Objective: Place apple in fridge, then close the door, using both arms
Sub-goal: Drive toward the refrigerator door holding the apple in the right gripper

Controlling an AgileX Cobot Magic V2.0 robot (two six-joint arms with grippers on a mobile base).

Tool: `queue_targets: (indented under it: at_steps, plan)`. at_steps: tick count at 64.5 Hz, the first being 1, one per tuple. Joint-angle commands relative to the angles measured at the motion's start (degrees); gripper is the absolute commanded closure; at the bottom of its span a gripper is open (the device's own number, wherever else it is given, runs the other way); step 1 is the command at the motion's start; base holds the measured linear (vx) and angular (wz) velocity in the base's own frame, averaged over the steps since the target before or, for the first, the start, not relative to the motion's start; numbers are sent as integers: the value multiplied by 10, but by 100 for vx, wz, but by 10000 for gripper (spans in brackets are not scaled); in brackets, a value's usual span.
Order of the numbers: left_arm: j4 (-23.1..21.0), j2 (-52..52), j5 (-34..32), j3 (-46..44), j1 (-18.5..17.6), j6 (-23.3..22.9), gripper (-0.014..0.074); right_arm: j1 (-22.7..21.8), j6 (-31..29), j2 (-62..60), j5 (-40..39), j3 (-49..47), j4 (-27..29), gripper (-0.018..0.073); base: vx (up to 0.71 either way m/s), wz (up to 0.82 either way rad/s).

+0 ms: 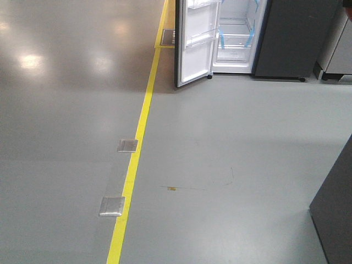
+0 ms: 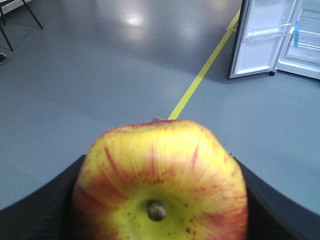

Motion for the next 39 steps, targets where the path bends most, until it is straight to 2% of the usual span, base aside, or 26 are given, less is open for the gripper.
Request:
queue_targets:
  at_steps: [1,39]
  plan:
    - [-1,-8,-42,16,-3,-2,603,-3,-5,-11,-39,-17,21,547,24,-3]
    - [-1,-8,-42,16,-3,-2,603,-3,-5,-11,-38,-17,21,547,23,-4]
